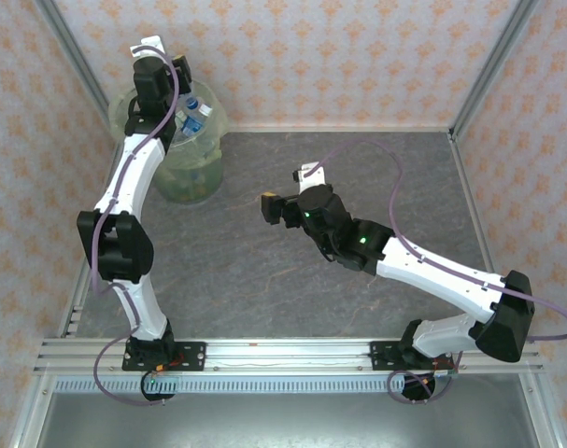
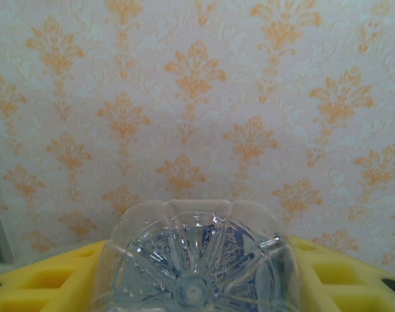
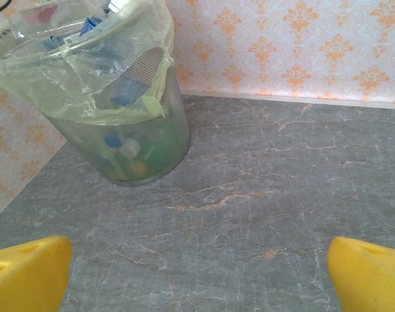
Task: Put the plastic bottles in the bin
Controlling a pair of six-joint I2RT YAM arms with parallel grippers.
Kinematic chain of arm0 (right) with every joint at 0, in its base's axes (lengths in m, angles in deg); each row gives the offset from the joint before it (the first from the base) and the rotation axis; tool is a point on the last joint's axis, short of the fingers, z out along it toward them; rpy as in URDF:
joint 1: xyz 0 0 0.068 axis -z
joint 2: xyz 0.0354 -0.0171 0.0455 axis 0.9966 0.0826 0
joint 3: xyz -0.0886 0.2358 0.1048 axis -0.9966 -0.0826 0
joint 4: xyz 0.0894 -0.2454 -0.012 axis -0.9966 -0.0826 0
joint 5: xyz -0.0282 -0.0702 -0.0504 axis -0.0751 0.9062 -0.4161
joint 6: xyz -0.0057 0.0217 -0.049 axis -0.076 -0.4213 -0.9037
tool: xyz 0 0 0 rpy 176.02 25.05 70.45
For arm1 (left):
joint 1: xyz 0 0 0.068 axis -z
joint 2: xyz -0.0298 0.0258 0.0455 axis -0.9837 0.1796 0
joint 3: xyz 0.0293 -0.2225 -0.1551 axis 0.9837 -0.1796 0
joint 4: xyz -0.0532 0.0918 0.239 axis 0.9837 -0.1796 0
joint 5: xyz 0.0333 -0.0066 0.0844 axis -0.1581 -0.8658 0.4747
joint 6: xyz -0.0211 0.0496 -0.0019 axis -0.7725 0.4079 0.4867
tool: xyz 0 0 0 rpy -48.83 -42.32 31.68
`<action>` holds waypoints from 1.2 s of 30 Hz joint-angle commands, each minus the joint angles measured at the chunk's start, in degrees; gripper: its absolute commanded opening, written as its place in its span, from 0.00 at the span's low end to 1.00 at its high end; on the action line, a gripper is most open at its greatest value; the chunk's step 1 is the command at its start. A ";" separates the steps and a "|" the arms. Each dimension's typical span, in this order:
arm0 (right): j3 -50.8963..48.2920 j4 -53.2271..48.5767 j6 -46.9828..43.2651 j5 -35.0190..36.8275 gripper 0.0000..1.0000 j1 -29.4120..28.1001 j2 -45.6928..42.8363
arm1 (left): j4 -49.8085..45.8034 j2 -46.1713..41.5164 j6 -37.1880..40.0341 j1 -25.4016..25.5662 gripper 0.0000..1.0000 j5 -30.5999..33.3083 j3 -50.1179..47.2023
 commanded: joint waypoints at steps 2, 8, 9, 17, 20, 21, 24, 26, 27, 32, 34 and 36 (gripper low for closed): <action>0.73 -1.78 1.59 2.33 1.00 0.31 -0.97 | -1.81 4.98 4.37 -0.08 0.48 -0.53 3.99; 0.48 -2.37 2.10 3.17 1.00 0.33 -1.55 | -6.11 8.69 7.07 0.61 0.48 0.62 6.14; 0.33 -2.34 2.18 3.16 1.00 0.41 -1.51 | -6.50 9.03 7.24 0.56 0.48 0.53 6.00; 0.27 -1.93 2.18 3.10 1.00 0.42 -0.93 | -9.60 7.67 5.77 0.52 0.52 -1.27 2.10; -0.11 -1.67 2.19 3.07 1.00 0.55 -0.94 | -8.22 5.15 4.74 0.51 0.54 -1.68 -1.76; -0.26 -1.52 2.21 2.99 1.00 0.51 -1.00 | -7.78 4.40 4.43 0.44 0.56 -2.04 -2.56; -0.58 -1.14 2.01 2.69 1.00 0.71 -0.86 | -8.77 3.29 3.14 0.51 0.65 -3.15 -0.84; -0.65 -0.97 1.89 2.52 1.00 0.78 -0.84 | -10.98 3.42 2.44 0.51 0.73 -3.93 2.60; -0.67 -0.89 1.80 2.43 1.00 0.86 -0.85 | -12.08 3.52 2.06 0.47 0.77 -4.44 4.75; -1.17 -0.48 1.89 1.95 1.00 1.04 -0.98 | -15.39 3.51 0.43 0.43 0.84 -5.05 12.37; -1.45 -0.27 2.11 1.93 1.00 1.04 -1.25 | -15.49 3.21 -0.23 0.43 0.85 -5.22 13.83; -1.75 -0.10 2.31 1.92 1.00 1.11 -1.45 | -14.80 2.89 -0.79 0.34 0.84 -5.78 14.35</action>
